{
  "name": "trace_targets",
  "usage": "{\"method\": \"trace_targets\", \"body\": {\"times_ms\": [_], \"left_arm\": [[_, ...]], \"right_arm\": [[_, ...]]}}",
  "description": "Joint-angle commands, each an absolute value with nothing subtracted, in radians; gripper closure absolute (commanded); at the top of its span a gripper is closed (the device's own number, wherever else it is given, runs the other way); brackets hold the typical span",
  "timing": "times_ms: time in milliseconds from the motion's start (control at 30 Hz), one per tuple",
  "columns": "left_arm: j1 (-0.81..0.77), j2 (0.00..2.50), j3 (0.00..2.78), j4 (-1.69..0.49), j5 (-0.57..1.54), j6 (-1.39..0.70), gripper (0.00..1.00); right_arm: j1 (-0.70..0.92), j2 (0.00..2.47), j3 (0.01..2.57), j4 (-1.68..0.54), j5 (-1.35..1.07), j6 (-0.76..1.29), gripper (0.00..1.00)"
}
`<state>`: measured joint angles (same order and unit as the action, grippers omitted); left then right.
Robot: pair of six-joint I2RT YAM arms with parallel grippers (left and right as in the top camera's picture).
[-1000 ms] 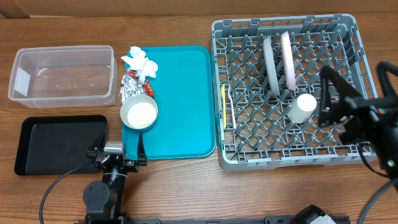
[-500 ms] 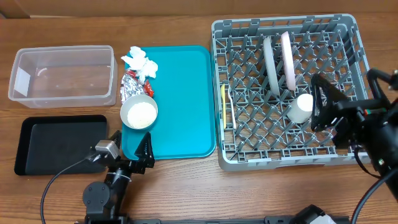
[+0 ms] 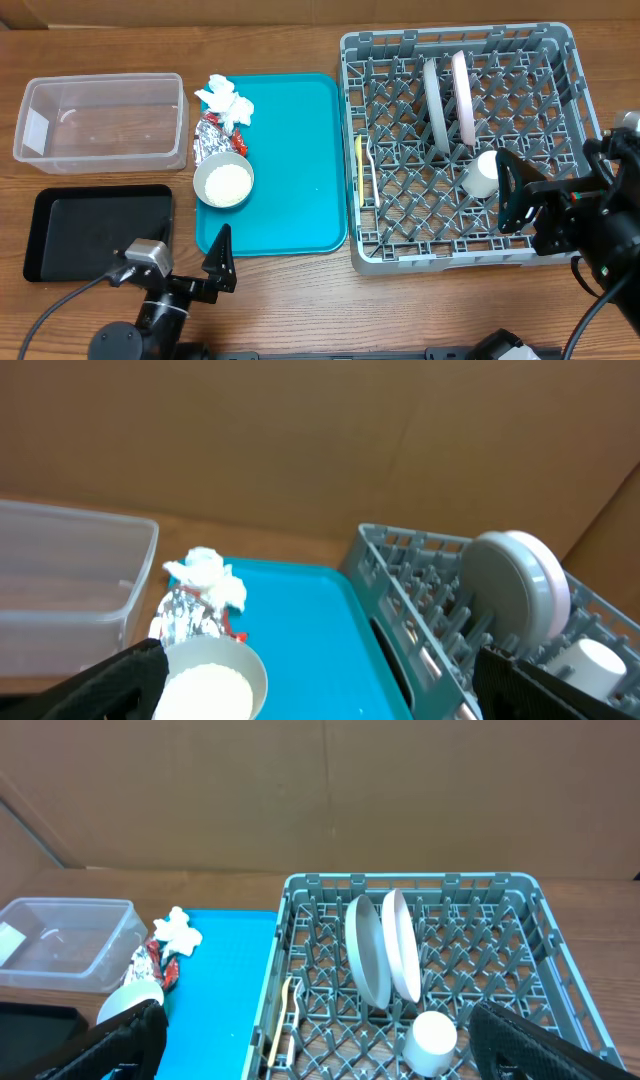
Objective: Sort waste into correct bins and load items into the dishwasher rack
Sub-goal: 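Move the left gripper toward the red wrappers beside the rice bowl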
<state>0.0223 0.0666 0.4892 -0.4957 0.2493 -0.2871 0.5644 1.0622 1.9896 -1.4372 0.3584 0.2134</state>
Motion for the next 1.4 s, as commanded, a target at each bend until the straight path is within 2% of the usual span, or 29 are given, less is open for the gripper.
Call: {"method": "trace_targets", "body": {"times_ms": [0, 67, 167, 300, 400, 500, 800, 833, 933, 1000, 1100, 1233, 1367], "left_arm": [[0.032, 0.202, 0.646, -0.583, 0.191, -0.265, 0.00], [0.032, 0.280, 0.715, -0.652, 0.168, -0.265, 0.00], [0.032, 0.535, 0.911, -0.863, 0.092, -0.265, 0.00], [0.032, 0.779, 1.067, -1.010, 0.083, -0.267, 0.00], [0.032, 0.901, 1.094, -1.016, 0.140, -0.272, 0.00], [0.031, 1.024, 1.094, -0.982, 0.355, -0.287, 0.00], [-0.073, 1.399, 1.129, -0.935, 0.244, -0.200, 0.01], [-0.102, 1.440, 1.129, -0.913, 0.215, -0.173, 0.11], [-0.162, 1.515, 1.129, -0.838, 0.083, -0.164, 0.19], [-0.187, 1.570, 1.129, -0.775, 0.064, -0.144, 0.34], [-0.194, 1.649, 1.129, -0.707, 0.033, -0.146, 0.35], [-0.196, 1.750, 1.129, -0.635, 0.056, -0.187, 0.49], [-0.197, 1.798, 1.129, -0.614, 0.062, -0.188, 0.55]], "right_arm": [[0.566, 1.057, 1.991, -1.453, 0.369, 0.221, 0.00], [0.566, 1.057, 1.991, -1.466, 0.369, 0.221, 0.00], [0.566, 1.057, 1.991, -1.477, 0.369, 0.221, 0.00], [0.566, 1.057, 1.991, -1.477, 0.369, 0.221, 0.00], [0.566, 1.057, 1.991, -1.477, 0.369, 0.221, 0.00], [0.566, 1.057, 1.991, -1.477, 0.369, 0.221, 0.00], [0.566, 1.057, 1.991, -1.477, 0.369, 0.221, 0.00], [0.566, 1.057, 1.991, -1.477, 0.369, 0.221, 0.00], [0.566, 1.057, 1.991, -1.477, 0.369, 0.221, 0.00], [0.566, 1.057, 1.991, -1.477, 0.369, 0.221, 0.00], [0.566, 1.057, 1.991, -1.477, 0.369, 0.221, 0.00], [0.566, 1.057, 1.991, -1.477, 0.369, 0.221, 0.00], [0.566, 1.057, 1.991, -1.477, 0.369, 0.221, 0.00]]}}
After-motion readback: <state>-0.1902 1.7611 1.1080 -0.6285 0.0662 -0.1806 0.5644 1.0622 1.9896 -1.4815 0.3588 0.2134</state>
